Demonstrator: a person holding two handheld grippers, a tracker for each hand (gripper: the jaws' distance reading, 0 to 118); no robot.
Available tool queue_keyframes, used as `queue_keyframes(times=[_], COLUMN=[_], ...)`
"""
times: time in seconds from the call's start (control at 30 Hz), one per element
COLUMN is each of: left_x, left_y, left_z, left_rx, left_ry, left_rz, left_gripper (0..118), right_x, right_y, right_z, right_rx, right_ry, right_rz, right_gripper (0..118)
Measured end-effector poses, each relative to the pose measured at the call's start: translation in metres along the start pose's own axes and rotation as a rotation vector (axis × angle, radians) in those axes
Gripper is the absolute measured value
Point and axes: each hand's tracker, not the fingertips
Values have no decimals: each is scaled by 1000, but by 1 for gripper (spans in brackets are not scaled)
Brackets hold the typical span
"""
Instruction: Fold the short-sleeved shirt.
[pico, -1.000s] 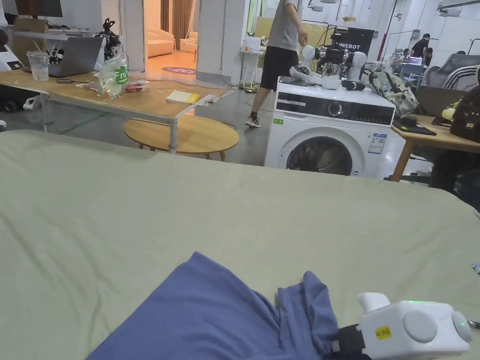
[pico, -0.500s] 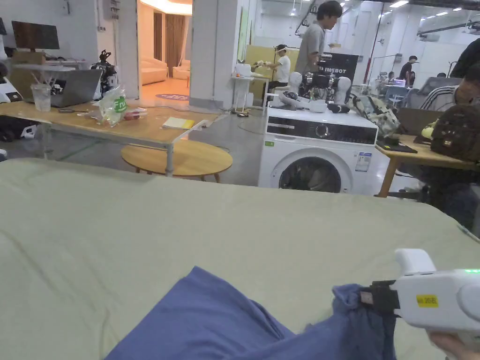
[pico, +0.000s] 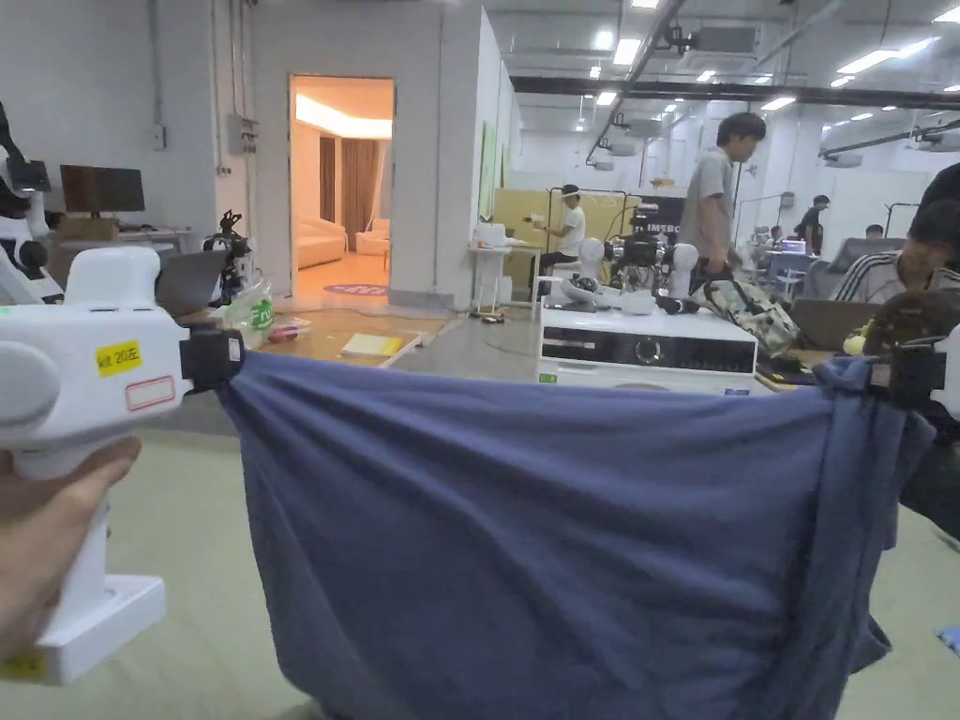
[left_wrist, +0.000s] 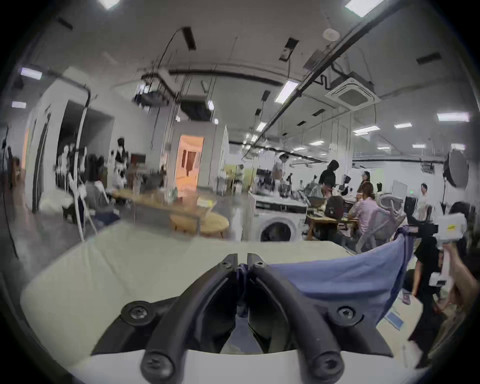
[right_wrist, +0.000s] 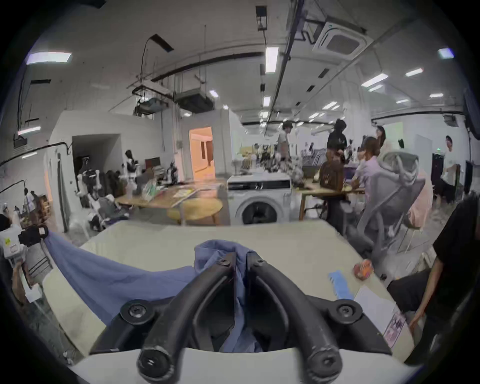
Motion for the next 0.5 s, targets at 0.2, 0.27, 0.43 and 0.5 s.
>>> queue_keyframes(times=[0.2, 0.27, 0.43, 0.5], left_x=[6, 4, -6, -6], left_y=[75, 94, 125, 130], left_z=[-66, -81, -109, -120], left_rx=[45, 62, 78, 87], left_ry=[57, 71, 96, 110], left_rz=[-35, -51, -52, -65], left_gripper=[1, 1, 1, 1], right_x=[-20, -23, -27, -31], right_y=[74, 92, 127, 139], right_z=[-49, -69, -108, -121], right_rx=[85, 99, 133, 140], right_ry=[-68, -67, -73, -79], right_rz=[-6, -12, -29, -35], right_gripper=[4, 4, 4, 4])
